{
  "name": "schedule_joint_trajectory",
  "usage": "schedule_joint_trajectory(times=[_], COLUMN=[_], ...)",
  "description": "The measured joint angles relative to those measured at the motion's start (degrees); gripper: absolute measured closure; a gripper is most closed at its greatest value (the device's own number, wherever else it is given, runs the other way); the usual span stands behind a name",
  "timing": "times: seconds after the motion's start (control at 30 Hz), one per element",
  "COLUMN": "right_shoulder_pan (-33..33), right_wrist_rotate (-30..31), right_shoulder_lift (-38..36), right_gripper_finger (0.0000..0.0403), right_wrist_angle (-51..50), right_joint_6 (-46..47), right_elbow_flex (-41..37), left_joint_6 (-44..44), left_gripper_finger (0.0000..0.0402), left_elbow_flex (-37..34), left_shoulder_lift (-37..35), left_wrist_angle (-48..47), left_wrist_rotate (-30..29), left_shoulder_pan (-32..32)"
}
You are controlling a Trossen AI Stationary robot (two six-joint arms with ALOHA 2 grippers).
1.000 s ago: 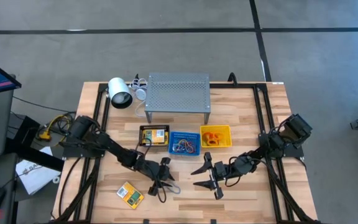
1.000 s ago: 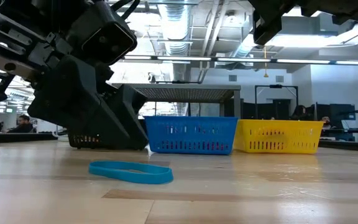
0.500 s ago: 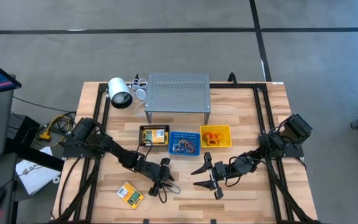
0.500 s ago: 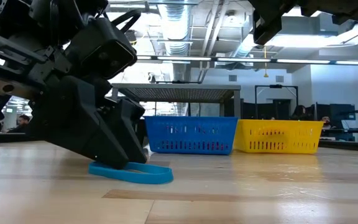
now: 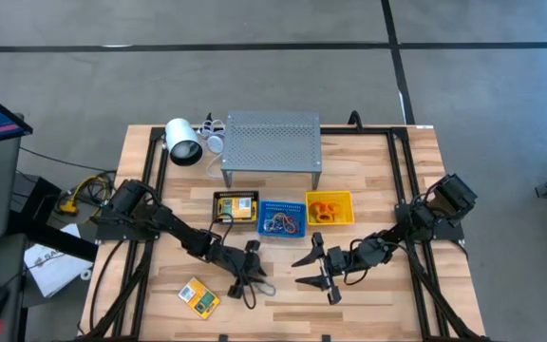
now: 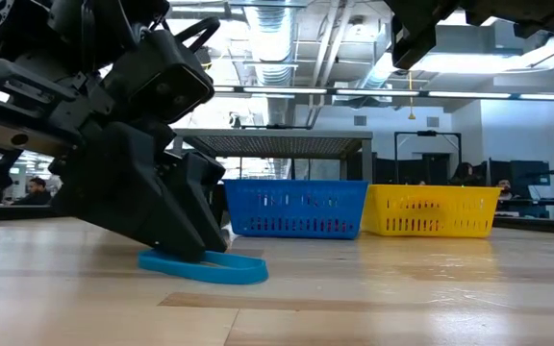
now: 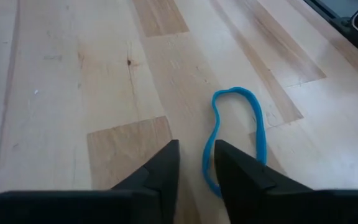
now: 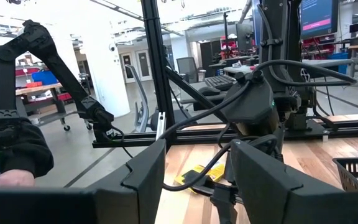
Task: Pick & Place Office Desk Supplies
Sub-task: Put the blue rubber band into the blue bin
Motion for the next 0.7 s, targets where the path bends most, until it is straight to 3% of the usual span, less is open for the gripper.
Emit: schedule_joint_trajectory(times=[0.3, 0.7], right_shoulder_pan=[0.0, 0.0], right_wrist_rotate=[0.0, 0.0], right_shoulder_lift=[0.0, 0.0], right_gripper_finger=[0.0226, 0.0226], right_wrist_angle=[0.0, 0.0], right_joint_6=[0.0, 0.1], right_elbow_flex=[0.0, 0.0], left_joint_6=[-0.1, -0.4], left_gripper_finger=[0.0394, 0.0401], left_elbow_flex=[0.0, -0.3], left_shoulder_lift=[0.0, -6.2], left_wrist_angle=[-0.2, -1.8], left_wrist_rotate=[0.3, 3.3], left_shoulder_pan=[0.1, 0.2])
